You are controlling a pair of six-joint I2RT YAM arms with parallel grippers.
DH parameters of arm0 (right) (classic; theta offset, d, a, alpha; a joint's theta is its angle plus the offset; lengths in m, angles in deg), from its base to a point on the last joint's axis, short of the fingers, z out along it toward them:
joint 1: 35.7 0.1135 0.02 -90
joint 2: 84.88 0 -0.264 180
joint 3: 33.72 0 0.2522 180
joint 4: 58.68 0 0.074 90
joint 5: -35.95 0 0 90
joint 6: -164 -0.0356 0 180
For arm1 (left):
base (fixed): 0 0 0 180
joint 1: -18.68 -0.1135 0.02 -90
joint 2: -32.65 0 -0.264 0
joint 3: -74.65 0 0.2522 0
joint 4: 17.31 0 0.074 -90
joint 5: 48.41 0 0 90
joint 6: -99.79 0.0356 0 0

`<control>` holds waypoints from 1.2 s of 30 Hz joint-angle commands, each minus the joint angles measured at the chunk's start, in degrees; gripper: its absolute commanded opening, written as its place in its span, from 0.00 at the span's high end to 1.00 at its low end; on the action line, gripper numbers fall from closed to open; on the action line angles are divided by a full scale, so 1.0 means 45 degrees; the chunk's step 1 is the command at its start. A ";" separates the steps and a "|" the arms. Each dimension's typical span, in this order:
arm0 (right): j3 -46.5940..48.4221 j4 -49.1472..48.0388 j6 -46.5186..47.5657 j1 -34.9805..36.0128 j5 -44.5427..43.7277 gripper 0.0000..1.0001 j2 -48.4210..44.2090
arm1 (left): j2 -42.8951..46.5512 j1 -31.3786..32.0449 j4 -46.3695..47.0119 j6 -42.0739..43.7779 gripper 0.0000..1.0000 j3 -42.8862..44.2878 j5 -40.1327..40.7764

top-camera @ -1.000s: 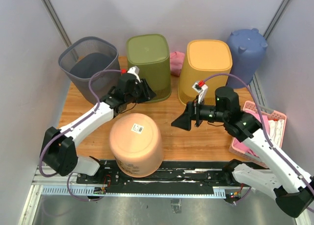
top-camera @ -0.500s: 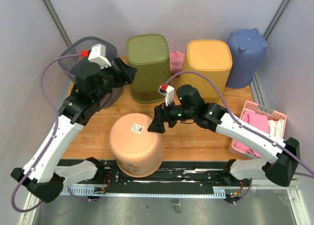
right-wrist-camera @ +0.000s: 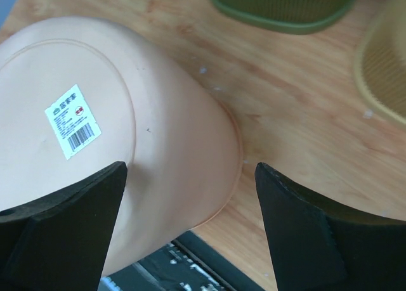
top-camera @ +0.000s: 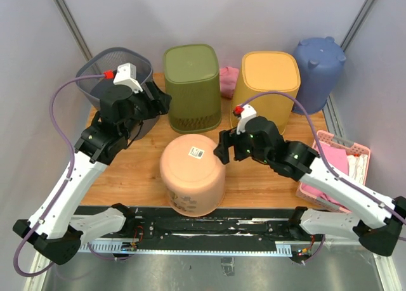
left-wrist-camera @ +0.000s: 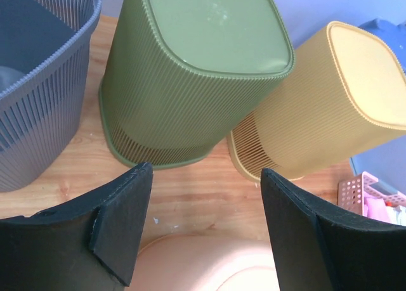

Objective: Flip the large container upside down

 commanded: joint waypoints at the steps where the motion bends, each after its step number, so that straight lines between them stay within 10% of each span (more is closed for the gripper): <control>1: -0.0789 0.3487 0.0932 -0.0126 -0.4535 0.17 -0.0603 | 0.0164 -0.0080 -0.0188 0.0298 0.27 -0.0145 -0.0011; 18: -0.0569 0.8820 0.0013 -0.1354 -0.9348 0.13 -0.1408 | -0.0951 0.0116 -0.1579 0.1090 0.24 -0.2973 -0.7040; 31: 0.0962 0.7719 0.0053 -0.1881 -0.9049 0.15 -0.3619 | -0.3850 0.2945 0.5238 -0.1426 0.22 -0.4250 -0.7755; 36: 0.1025 0.6599 0.0396 -0.1877 -0.8659 0.16 -0.4352 | -0.5650 0.4078 0.4601 -0.1019 0.21 -0.1902 -0.7215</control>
